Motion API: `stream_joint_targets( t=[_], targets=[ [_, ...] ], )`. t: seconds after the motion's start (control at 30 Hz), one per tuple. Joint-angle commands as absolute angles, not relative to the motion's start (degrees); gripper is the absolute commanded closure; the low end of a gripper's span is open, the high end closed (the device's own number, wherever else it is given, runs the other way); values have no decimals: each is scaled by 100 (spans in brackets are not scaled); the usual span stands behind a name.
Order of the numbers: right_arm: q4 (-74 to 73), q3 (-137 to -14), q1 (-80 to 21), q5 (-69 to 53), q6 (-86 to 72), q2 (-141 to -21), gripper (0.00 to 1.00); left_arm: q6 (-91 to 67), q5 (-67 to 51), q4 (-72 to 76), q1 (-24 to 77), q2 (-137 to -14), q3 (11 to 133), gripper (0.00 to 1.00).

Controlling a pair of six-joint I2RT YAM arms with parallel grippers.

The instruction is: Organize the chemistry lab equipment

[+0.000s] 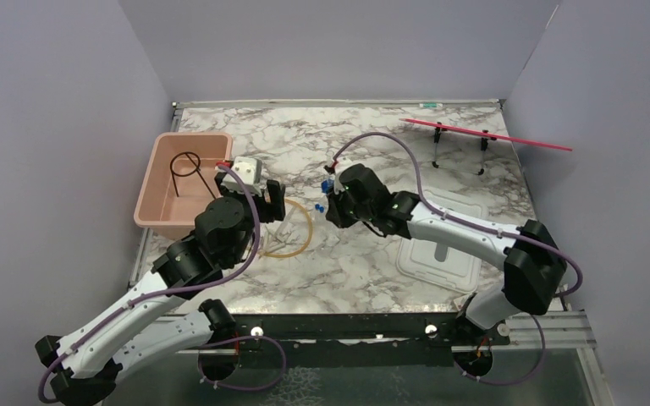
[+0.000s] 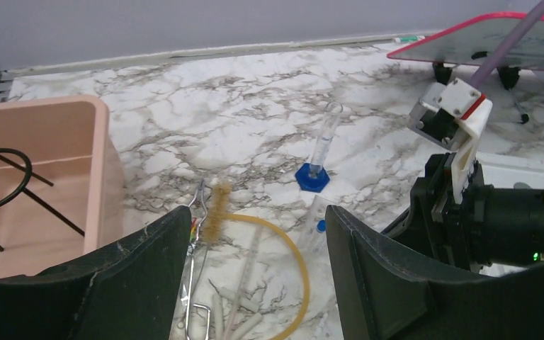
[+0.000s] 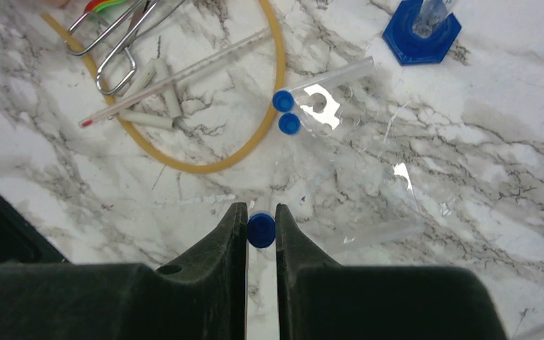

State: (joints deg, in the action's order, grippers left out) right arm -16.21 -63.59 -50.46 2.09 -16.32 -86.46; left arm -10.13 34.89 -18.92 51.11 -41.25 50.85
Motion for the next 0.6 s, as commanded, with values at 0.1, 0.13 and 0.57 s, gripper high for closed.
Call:
stream_joint_targets(
  t=[0.1,0.13,0.57],
  targets=[
    [-637,-6495,-5174,1201,-1129,-9206,90,-1115,4236,-1617,5117,-3890,4899,28],
    [-595,-6503,-5174,1216,-1093,-9260,90,-1107,4236,-1617,5118,-3910,4896,27],
    [-455,-6579,-5181,1231,-1003,-9718,91,-1081,4257,-1644,5118,-4007,4853,27]
  ],
)
